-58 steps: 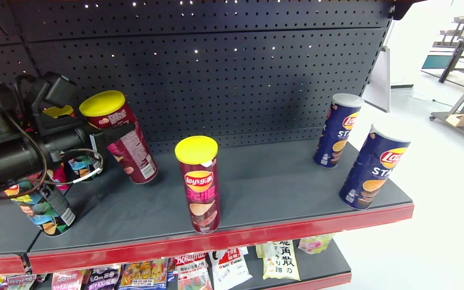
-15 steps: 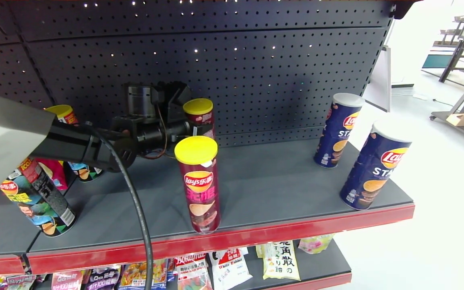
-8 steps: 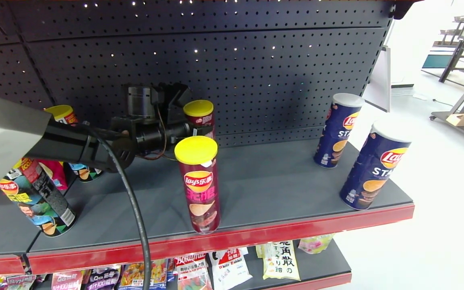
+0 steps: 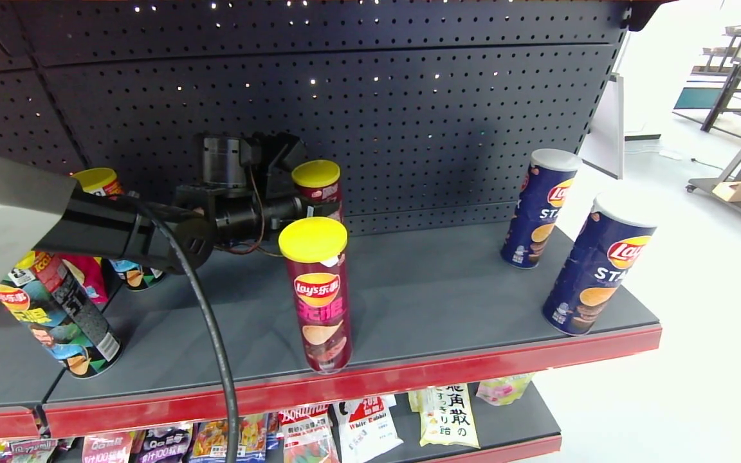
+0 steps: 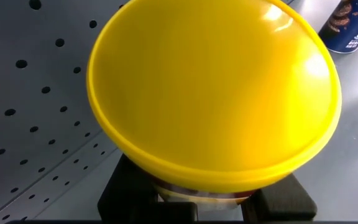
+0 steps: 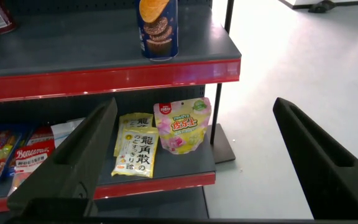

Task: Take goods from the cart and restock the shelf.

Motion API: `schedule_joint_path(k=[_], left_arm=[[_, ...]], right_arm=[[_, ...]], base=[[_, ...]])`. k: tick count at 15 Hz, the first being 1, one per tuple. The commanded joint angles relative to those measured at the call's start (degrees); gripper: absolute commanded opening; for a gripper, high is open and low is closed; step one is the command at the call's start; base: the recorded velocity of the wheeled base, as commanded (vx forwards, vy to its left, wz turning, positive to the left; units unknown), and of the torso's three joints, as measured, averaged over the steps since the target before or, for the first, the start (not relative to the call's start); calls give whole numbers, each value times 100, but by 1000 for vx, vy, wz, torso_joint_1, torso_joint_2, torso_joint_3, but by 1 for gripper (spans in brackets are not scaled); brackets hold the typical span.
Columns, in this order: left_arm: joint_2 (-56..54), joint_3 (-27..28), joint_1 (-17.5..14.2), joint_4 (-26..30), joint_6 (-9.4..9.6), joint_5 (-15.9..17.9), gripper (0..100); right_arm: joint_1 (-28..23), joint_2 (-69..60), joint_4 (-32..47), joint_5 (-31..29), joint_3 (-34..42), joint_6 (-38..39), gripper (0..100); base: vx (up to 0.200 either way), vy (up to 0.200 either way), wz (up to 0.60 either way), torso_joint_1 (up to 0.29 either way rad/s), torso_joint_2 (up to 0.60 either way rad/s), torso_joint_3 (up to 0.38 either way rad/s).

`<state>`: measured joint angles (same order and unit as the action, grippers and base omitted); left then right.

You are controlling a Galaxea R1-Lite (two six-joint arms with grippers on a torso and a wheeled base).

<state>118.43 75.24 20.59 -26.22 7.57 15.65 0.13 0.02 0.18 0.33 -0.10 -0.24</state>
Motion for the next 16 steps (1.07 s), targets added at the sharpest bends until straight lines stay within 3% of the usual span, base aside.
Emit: schedule_joint_path(k=[1, 4, 5, 11, 16], left_arm=[[13, 8, -2, 12, 8, -1, 0], [13, 17, -2, 3, 8, -18, 0], [13, 17, -2, 3, 8, -27, 100], [-22, 26, -2, 21, -45, -27, 100], [-795, -686, -231, 548, -19, -27, 100]], right_arm=[[4, -2, -1, 2, 1, -2, 100], [4, -2, -1, 2, 1, -2, 100], [4, -2, -1, 2, 1, -2, 100], [4, -2, -1, 2, 1, -2, 100], [4, -2, -1, 2, 1, -2, 100]], base=[[0, 0, 0, 0, 0, 0], [0, 0, 0, 0, 0, 0], [0, 0, 0, 0, 0, 0], [0, 0, 0, 0, 0, 0], [0, 0, 0, 0, 0, 0]])
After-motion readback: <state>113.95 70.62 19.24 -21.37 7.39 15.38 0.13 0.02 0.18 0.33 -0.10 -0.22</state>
